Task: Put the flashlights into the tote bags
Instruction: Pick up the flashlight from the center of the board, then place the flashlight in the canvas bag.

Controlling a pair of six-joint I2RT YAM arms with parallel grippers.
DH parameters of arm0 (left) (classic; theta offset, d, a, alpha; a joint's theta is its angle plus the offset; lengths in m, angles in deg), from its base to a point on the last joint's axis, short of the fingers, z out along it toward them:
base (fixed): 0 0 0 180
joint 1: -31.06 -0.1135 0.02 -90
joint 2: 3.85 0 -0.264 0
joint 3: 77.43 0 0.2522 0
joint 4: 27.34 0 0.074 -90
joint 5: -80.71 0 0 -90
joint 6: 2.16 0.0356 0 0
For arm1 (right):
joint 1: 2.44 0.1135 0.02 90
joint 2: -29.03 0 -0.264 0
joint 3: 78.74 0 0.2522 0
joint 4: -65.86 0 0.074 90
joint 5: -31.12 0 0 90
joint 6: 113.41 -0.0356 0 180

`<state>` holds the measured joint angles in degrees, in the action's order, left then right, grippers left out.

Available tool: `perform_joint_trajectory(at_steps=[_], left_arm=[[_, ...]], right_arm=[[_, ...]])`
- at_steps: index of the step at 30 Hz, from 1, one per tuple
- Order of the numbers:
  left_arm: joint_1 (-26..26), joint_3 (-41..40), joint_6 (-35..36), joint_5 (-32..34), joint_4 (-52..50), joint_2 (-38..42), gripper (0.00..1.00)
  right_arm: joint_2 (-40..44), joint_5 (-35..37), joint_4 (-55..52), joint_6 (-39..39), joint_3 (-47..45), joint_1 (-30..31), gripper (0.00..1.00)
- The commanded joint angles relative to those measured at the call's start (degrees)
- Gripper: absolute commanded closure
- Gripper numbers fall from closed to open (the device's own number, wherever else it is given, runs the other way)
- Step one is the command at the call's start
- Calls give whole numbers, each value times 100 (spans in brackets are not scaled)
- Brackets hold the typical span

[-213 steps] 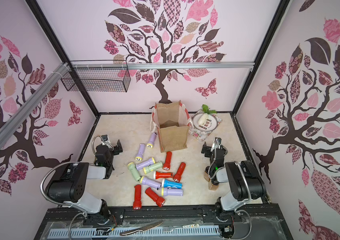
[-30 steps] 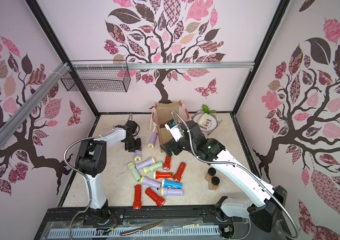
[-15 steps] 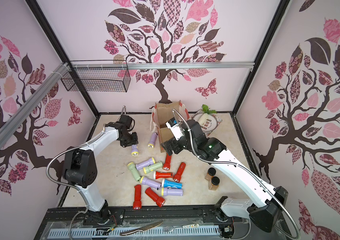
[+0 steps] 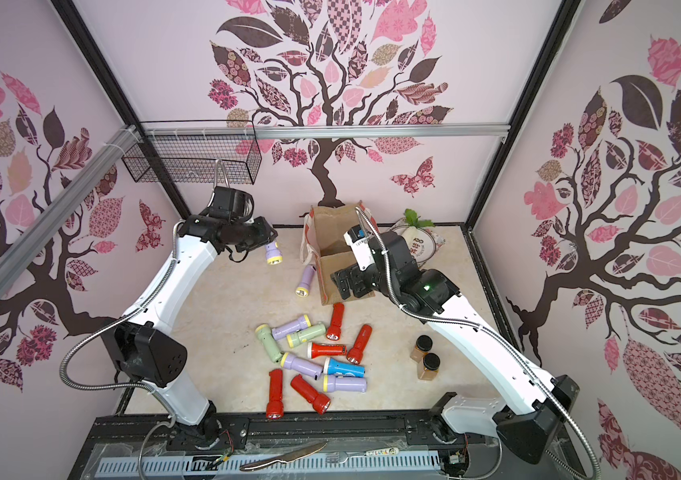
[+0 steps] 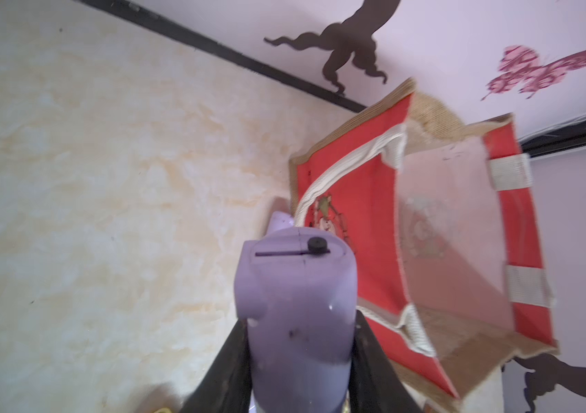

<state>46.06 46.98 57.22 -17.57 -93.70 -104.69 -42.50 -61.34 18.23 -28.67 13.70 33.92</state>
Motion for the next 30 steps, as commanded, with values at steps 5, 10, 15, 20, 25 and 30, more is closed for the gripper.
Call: perform_joint_trajectory(at_steps=[5,10,15,20,25,30], left_arm=[[368,1711,-191,-187,34,-746,100],[720,2384,-305,-16,190,-1354,100],[1038,2825,-247,305,410,-2018,100],[1266,3523,-115,545,410,-2866,100],[1311,3832,-114,628,520,-3467,100],[1371,3905,-45,826,547,-3798,100]], right_arm=[[119,-146,-16,-318,-9,-370,0],[113,-132,-102,-309,-17,-384,0],[115,-134,-109,-309,-63,-381,0],[121,-116,-169,-249,-19,-383,0],[132,-131,-218,-230,-6,-386,0],[130,-106,-287,-170,21,-393,0]])
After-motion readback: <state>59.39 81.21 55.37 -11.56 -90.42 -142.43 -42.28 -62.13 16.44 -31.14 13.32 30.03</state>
